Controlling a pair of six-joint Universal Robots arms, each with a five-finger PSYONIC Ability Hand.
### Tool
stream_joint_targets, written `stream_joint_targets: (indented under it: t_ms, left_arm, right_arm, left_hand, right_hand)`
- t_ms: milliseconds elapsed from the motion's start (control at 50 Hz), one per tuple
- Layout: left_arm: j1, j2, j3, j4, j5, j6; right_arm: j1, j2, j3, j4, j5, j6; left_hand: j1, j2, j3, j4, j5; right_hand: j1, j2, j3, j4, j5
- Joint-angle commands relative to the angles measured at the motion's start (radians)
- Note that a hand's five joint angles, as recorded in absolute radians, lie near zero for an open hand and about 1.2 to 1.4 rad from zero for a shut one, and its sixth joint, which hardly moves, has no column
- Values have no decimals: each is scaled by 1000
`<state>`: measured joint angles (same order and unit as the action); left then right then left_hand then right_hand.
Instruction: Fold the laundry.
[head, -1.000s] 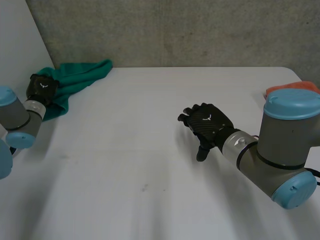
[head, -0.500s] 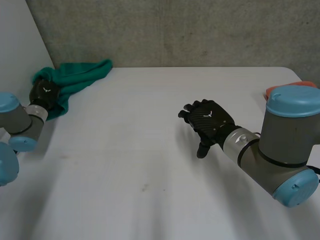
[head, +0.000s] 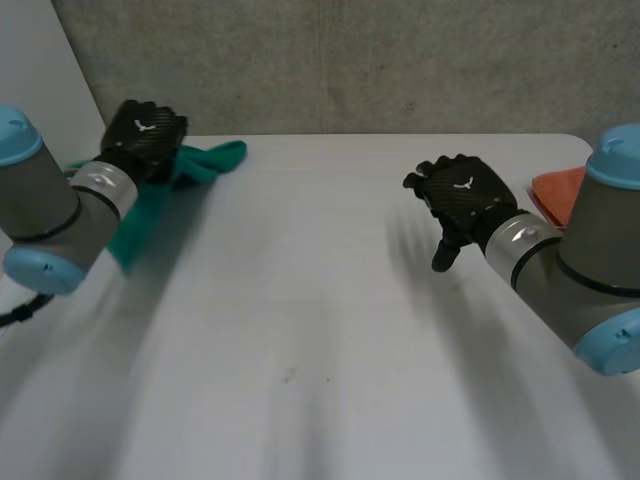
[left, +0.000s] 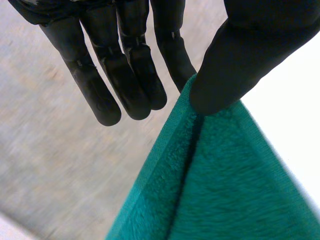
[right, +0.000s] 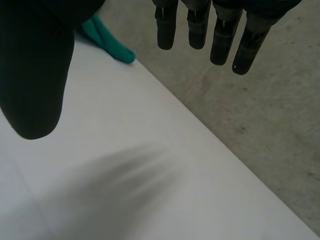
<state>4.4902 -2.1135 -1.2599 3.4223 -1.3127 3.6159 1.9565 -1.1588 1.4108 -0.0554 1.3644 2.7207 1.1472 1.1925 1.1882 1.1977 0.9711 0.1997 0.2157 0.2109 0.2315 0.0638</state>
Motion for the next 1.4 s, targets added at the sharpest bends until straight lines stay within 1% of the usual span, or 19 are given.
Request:
stream_joint_targets:
  t_ms: [20,60,80,140,160,200,220,240,260,280,360,380,460,620,740,880,1000,1140,1400]
  left_arm:
    - [-281,266,-323,-5,4,-48]
    - [-356,299,-369,-6,6,-49]
    - [-427,323,-404,-8,4,-49]
    - [-537,355,-446,-11,3,-54]
    - [-601,371,-469,-9,6,-53]
    - [-656,383,-478,-6,-8,-39]
    - [-692,394,-480,-5,-14,-36]
    - [-695,400,-483,-2,-19,-34]
    - [-689,403,-483,0,-28,-33]
    - [-678,406,-481,2,-42,-30]
    - [-571,406,-448,-6,-129,-13]
    - [-516,402,-431,-9,-161,-11]
    - [-416,402,-420,-11,-207,-17]
    - [-284,406,-498,-89,-209,-25]
    - [-252,406,-575,-132,-198,-23]
    - [-235,414,-665,-158,-198,-23]
    - [-239,414,-730,-158,-197,-25]
    - [-235,402,-754,-140,-198,-25]
    - [-235,314,-733,-51,-204,-14]
  right_arm:
    - [-22,-28,-9,8,5,2]
    - [-30,-42,-10,6,5,2]
    - [-34,-47,-10,6,5,2]
    - [-50,-59,-12,6,5,2]
    - [-51,-62,-12,6,5,2]
    - [-54,-62,-12,8,7,1]
    - [-54,-62,-12,9,7,1]
    - [-54,-62,-12,11,7,1]
    - [-53,-62,-12,14,7,1]
    - [-51,-62,-12,25,7,-1]
    - [-41,-62,-15,66,4,-2]
    - [-41,-62,-18,74,4,-4]
    - [-41,-61,-27,123,-1,-7]
    - [-31,-62,-27,310,-8,-41]
    - [28,-73,37,449,-89,-44]
    - [48,-123,174,470,-151,-44]
    - [51,-168,324,393,-183,-41]
    - [53,-196,457,284,-188,-38]
    - [67,-188,550,126,-174,-32]
  left_hand:
    - [249,204,208,199,251]
    - [249,204,208,199,251]
    - [249,204,208,199,251]
    - [249,204,208,199,251]
    - [249,204,208,199,251]
    - [249,204,208,199,251]
    - [-405,-450,-446,-455,-403]
    - [-673,-718,-714,-723,-671]
    - [-864,-909,-905,-915,-863]
    - [-973,-1018,-1014,-1023,-971]
    - [-973,-1018,-1014,-1023,-971]
    - [-973,-1018,-1014,-1023,-971]
    - [-973,-1018,-1014,-1023,-971]
    - [-957,-1002,-998,-1008,-956]
    - [-919,-964,-960,-970,-917]
    - [-872,-917,-913,-923,-871]
    - [-767,-812,-808,-817,-765]
    - [-749,-794,-790,-799,-747]
    - [-605,-650,-646,-655,-603]
  right_hand:
    - [-25,-41,-36,-57,-64]
    - [-25,-41,-36,-57,-64]
    - [-25,-41,-36,-57,-64]
    - [-25,-41,-36,-57,-64]
    - [-25,-41,-36,-57,-64]
    - [-25,-41,-36,-57,-64]
    - [-25,-41,-36,-57,-64]
    - [-25,-41,-36,-57,-64]
    - [-25,-41,-36,-57,-64]
    - [-25,-41,-36,-57,-64]
    - [-25,-41,-36,-57,-64]
    - [-25,-41,-36,-57,-64]
    - [-25,-41,-36,-57,-64]
    - [-25,-41,-36,-57,-64]
    - [-24,-40,-35,-56,-63]
    - [108,92,97,77,70]
    - [135,119,124,103,96]
    - [173,157,162,141,134]
    - [349,333,338,317,311]
